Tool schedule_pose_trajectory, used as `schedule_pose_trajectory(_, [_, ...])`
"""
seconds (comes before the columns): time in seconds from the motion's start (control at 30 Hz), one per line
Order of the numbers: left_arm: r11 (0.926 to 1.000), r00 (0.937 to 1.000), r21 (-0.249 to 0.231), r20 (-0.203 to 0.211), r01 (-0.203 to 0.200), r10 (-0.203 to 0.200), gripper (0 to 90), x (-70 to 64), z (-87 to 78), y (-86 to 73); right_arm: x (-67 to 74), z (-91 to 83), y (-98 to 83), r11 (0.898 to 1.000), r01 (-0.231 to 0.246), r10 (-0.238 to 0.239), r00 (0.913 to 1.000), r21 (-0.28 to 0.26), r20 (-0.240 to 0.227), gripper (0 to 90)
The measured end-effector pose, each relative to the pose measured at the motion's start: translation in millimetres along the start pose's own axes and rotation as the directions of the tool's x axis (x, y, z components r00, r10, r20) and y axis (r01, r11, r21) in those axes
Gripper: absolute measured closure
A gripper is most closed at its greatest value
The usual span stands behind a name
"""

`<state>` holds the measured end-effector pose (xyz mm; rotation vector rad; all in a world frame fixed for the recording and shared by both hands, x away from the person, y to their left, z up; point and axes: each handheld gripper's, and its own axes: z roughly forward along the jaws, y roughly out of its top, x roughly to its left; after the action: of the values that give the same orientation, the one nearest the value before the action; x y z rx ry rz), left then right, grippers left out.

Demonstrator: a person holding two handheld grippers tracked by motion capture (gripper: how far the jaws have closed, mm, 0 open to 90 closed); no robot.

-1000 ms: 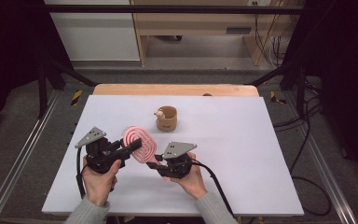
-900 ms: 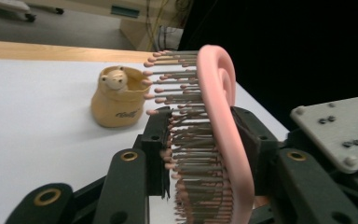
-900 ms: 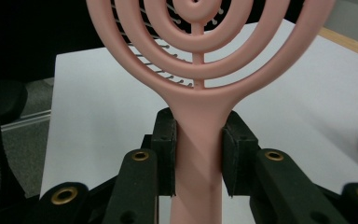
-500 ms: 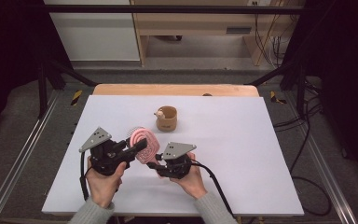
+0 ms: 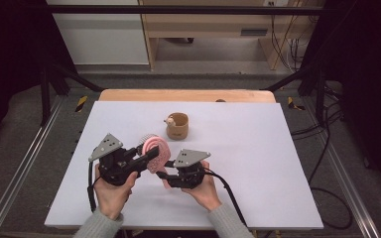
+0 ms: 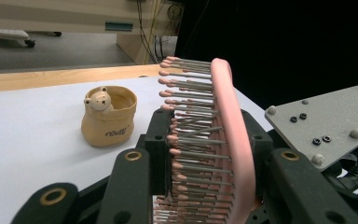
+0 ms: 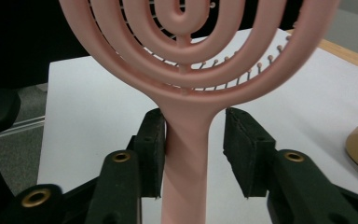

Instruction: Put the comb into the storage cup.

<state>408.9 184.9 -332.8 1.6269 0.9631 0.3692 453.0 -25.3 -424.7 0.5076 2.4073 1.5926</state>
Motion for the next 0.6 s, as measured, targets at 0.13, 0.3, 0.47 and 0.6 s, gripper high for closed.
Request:
schedule_pose_trajectory(0.13, [0.9999,0.9998,-0.006,-0.011,-0.015,0.015,63.5,-1.3,-1.3,2.5,-1.4,-2.2,1.1,1.000,-0.016,0.016,0.9998,-0.016,0.010,49.5])
schedule_pose_trajectory(0.3, [0.9997,0.9996,-0.014,-0.017,-0.021,0.021,63.7,-0.5,-2.8,6.0,-2.6,-5.4,2.3,0.999,-0.018,0.019,0.9994,-0.035,0.030,41.7])
schedule_pose_trajectory(0.47, [0.9997,0.9994,-0.014,-0.026,-0.022,0.021,63.8,1.1,-5.3,8.3,-4.8,-9.4,2.9,0.998,-0.022,0.026,0.9977,-0.054,0.062,33.4])
schedule_pose_trajectory(0.6, [0.9995,0.9994,-0.023,-0.029,-0.020,0.019,63.8,3.0,-7.7,11.1,-6.4,-11.9,3.6,0.998,-0.027,0.032,0.9961,-0.064,0.082,27.8])
